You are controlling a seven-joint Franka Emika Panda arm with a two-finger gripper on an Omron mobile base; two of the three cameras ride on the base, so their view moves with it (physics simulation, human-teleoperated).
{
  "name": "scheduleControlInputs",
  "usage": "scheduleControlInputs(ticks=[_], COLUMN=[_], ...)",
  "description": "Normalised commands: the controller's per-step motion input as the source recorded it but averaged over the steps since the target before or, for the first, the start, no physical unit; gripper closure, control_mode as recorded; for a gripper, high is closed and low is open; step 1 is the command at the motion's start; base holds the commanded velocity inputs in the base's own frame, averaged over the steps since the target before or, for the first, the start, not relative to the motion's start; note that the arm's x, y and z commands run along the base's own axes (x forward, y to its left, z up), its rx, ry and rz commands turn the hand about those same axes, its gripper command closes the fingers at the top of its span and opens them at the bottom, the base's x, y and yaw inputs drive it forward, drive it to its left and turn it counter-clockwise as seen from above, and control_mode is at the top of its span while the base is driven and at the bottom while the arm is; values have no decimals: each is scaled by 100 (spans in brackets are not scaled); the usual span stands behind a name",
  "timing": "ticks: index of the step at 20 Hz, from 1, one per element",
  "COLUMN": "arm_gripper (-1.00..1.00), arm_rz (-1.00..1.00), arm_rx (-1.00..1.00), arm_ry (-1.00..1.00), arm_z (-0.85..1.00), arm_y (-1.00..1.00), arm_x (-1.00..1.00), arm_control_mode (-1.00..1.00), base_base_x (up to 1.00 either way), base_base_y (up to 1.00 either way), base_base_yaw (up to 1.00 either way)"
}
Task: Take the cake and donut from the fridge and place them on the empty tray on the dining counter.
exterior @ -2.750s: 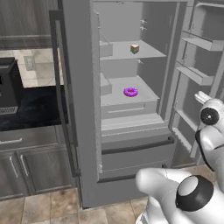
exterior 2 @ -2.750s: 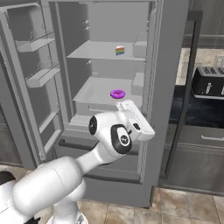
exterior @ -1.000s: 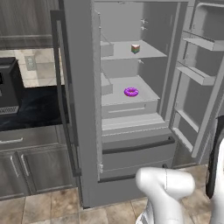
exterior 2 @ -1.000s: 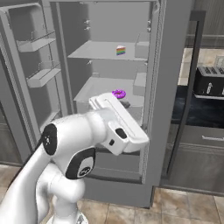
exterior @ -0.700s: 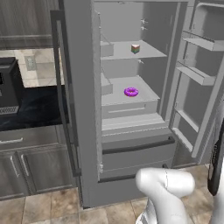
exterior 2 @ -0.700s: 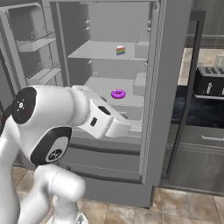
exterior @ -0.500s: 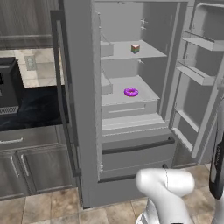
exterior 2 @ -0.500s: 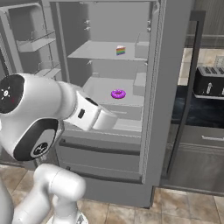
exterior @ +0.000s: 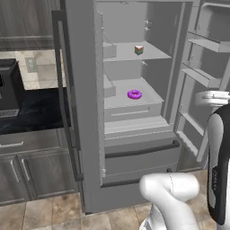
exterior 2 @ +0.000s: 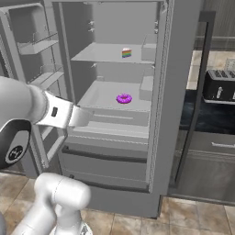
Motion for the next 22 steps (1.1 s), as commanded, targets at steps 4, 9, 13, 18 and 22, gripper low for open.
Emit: scheduleControlInputs(ticks=[4,9,13,18,22], arm_gripper=[-100,-100,-100,-100,-100], arm_rz=[11,15,14,3,0], arm_rx=[-24,-10,10,4,0], arm_ry=[0,0,-1,-5,0], arm_z=[-10,-10,-7,-16,0], arm_y=[9,2,35,10,0], arm_x=[30,9,-6,16,0], arm_control_mode=[-100,-100,-100,100,100], base_base_x=[0,0,0,16,93], base_base_y=[0,0,0,0,15], base_base_yaw=[0,0,0,0,0])
